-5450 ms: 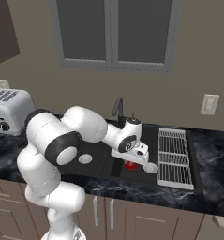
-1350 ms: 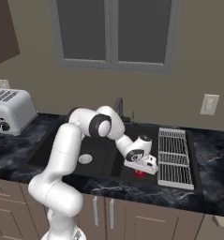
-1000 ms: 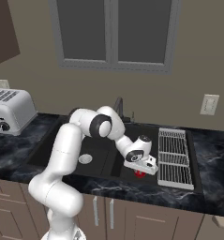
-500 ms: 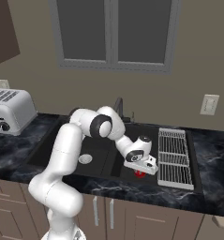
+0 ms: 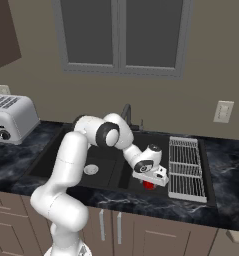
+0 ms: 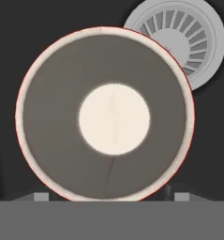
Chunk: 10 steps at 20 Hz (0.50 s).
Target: Move any existing items from the left basin to the right basin for drying. Then move the measuring cup from the counter to the left basin of the sink for washing.
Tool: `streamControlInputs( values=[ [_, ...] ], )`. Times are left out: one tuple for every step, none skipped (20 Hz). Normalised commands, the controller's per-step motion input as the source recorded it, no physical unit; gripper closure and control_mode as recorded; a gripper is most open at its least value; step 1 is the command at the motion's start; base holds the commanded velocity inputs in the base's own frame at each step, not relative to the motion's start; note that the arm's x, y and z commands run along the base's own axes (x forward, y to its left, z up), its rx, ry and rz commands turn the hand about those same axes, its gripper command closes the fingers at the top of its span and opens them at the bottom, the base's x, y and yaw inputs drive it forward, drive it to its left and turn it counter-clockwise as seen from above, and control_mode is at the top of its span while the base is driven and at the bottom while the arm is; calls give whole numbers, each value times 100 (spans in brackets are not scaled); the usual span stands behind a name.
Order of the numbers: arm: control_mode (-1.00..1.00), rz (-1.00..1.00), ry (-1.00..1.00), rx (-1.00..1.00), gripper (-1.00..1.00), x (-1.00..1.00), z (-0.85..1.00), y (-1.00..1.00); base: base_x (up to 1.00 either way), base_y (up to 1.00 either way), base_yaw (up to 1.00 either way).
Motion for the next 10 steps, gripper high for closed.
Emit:
streamControlInputs(
  values=[
    [-100, 0, 0, 0, -100, -2, 3, 0, 0, 0, 0],
    [-100, 0, 0, 0, -100, -1, 10, 0, 0, 0, 0],
    [-100, 0, 2, 0, -100, 0, 15, 0, 0, 0, 0],
    [-100, 0, 0, 0, -100, -3, 24, 0, 0, 0, 0],
    [-100, 0, 0, 0, -100, -4, 29, 0, 0, 0, 0],
    [-100, 0, 2, 0, -100, 0, 29, 0, 0, 0, 0],
    [-100, 0, 2, 0, -100, 0, 35, 0, 0, 0, 0],
    [-100, 0, 2, 0, -100, 0, 36, 0, 0, 0, 0],
    [-100, 0, 1, 0, -100, 0, 42, 0, 0, 0, 0],
    [-100, 0, 1, 0, -100, 0, 46, 0, 0, 0, 0]
  ],
)
